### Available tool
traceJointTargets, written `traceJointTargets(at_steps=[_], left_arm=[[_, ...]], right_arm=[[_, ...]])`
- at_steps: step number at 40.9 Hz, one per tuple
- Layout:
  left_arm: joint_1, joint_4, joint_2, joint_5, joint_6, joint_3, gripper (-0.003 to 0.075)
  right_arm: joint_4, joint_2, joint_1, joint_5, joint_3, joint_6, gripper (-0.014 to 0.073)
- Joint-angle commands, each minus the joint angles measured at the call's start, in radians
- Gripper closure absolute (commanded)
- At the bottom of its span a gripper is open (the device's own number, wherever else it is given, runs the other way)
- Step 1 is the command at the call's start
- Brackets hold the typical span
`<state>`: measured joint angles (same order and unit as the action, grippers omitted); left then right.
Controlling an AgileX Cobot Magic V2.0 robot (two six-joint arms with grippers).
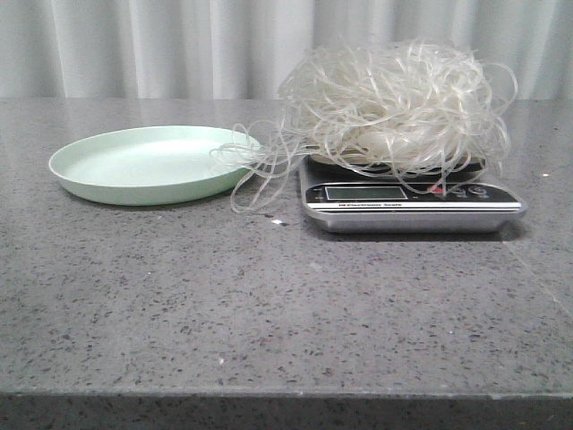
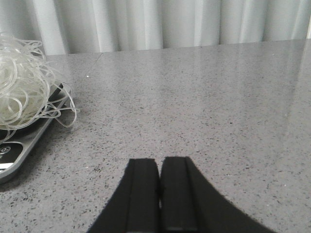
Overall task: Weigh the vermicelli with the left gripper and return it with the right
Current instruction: 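Lower the vermicelli onto the scale pan and open the left gripper, then withdraw the left gripper and move the right gripper above the scale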
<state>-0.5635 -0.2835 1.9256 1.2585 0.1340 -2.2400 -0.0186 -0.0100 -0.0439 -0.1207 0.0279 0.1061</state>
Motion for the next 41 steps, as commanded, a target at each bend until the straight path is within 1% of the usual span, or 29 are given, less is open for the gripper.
traceJointTargets(at_steps=[1, 4, 9, 15, 20, 25, 31, 35, 41], left_arm=[[0.023, 0.025, -0.108, 0.004, -0.002, -0.034, 0.0142], [0.038, 0.059, -0.144, 0.004, -0.002, -0.034, 0.0149], [0.063, 0.107, -0.222, 0.004, -0.002, 0.002, 0.0227], [0.096, 0.192, -0.339, 0.004, -0.002, 0.121, 0.0317], [0.126, 0.231, -0.433, -0.013, -0.002, 0.249, 0.0348], [0.157, 0.233, -0.552, -0.099, -0.002, 0.418, 0.0404], [0.196, 0.233, -0.742, -0.269, -0.002, 0.688, 0.0521], [0.213, 0.233, -0.855, -0.364, -0.002, 0.846, 0.0585], [0.224, 0.233, -1.026, -0.482, -0.002, 1.095, 0.0583]], right_arm=[[0.007, -0.016, 0.000, 0.080, -0.008, -0.006, 0.0443], [0.007, -0.016, 0.000, 0.080, -0.008, -0.006, 0.0443], [0.007, -0.016, 0.000, 0.080, -0.008, -0.006, 0.0443], [0.007, -0.016, 0.000, 0.083, -0.008, -0.006, 0.0443], [0.007, -0.016, 0.000, 0.093, -0.008, -0.006, 0.0443], [0.007, -0.016, 0.000, 0.095, -0.008, -0.006, 0.0443], [0.007, -0.016, 0.000, 0.105, -0.008, -0.006, 0.0443], [0.007, -0.016, 0.000, 0.115, -0.008, -0.006, 0.0443], [0.007, -0.016, 0.000, 0.161, -0.008, -0.006, 0.0443]])
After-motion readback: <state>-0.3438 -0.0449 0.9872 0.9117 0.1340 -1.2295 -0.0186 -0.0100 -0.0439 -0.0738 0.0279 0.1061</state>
